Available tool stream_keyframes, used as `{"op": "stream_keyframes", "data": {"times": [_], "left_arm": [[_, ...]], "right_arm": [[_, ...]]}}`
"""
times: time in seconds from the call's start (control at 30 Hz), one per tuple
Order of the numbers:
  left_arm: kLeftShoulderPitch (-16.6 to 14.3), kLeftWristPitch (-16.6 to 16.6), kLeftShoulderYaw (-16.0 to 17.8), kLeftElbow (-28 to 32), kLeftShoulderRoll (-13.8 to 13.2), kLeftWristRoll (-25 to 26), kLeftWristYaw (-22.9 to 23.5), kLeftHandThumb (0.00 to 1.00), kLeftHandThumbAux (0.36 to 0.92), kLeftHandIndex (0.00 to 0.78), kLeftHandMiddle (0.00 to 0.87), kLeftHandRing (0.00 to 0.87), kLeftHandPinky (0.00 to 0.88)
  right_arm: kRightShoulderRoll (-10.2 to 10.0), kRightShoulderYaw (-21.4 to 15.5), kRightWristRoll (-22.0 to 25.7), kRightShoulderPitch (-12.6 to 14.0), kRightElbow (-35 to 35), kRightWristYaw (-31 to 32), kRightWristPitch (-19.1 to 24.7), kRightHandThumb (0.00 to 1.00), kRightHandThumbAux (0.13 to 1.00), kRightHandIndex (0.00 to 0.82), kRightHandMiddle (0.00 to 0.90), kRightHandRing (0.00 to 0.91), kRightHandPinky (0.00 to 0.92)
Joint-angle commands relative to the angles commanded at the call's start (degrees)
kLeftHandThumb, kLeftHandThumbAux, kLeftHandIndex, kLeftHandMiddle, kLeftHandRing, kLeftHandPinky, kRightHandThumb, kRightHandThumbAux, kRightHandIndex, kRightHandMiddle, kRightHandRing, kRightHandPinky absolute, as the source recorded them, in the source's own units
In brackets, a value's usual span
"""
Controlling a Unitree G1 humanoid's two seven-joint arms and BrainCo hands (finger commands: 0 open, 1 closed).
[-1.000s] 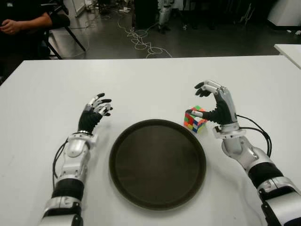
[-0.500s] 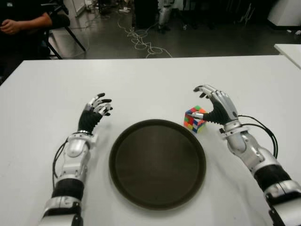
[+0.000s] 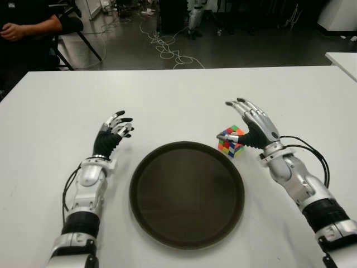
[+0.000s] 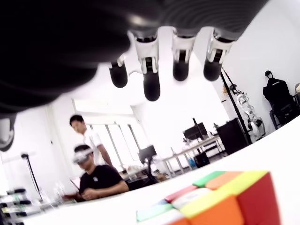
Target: Pick up the Rubik's Cube and put it in the plate
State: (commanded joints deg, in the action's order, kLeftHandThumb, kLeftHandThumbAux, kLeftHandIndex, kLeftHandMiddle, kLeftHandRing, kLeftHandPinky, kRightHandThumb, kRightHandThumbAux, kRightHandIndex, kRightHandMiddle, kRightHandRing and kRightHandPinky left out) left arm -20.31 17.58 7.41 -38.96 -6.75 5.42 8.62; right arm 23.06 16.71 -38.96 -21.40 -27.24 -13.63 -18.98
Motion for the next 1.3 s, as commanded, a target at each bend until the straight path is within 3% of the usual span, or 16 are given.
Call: {"op": "stream_keyframes", "data": {"times": [0.47,0.9,1.1,1.3], "left_arm": [[0.14,1.03,0.27,-0.13,0.06,0.35,0.59,0.629,0.634,0.169,0.29,0.346,0.384],[0.39,0.34,0.09,0.6,0.01,-0.01,0.18,0.624,0.635,0.179,0.303,0.362,0.396],[0.58,-0.05,0.15,1.09,0.1,0.22,0.33,0.62,0.634,0.179,0.303,0.361,0.398],[0.62,-0.03,0.18,1.14,0.19,0.33,0.34,0.618,0.63,0.178,0.299,0.355,0.398]], "right_arm": [[1.17,1.46,-1.37,0.03,2.19,4.64,4.87,0.008,0.307,0.0,0.0,0.0,0.0],[1.5,2.41,-2.24,-0.25,1.52,4.9,6.14,0.012,0.295,0.0,0.0,0.0,0.0],[1.1,2.57,-2.66,-0.14,1.36,3.79,7.63,0.001,0.339,0.0,0.0,0.0,0.0],[0.14,2.91,-3.05,-0.23,0.85,2.89,10.23,0.023,0.469,0.0,0.0,0.0,0.005]]}}
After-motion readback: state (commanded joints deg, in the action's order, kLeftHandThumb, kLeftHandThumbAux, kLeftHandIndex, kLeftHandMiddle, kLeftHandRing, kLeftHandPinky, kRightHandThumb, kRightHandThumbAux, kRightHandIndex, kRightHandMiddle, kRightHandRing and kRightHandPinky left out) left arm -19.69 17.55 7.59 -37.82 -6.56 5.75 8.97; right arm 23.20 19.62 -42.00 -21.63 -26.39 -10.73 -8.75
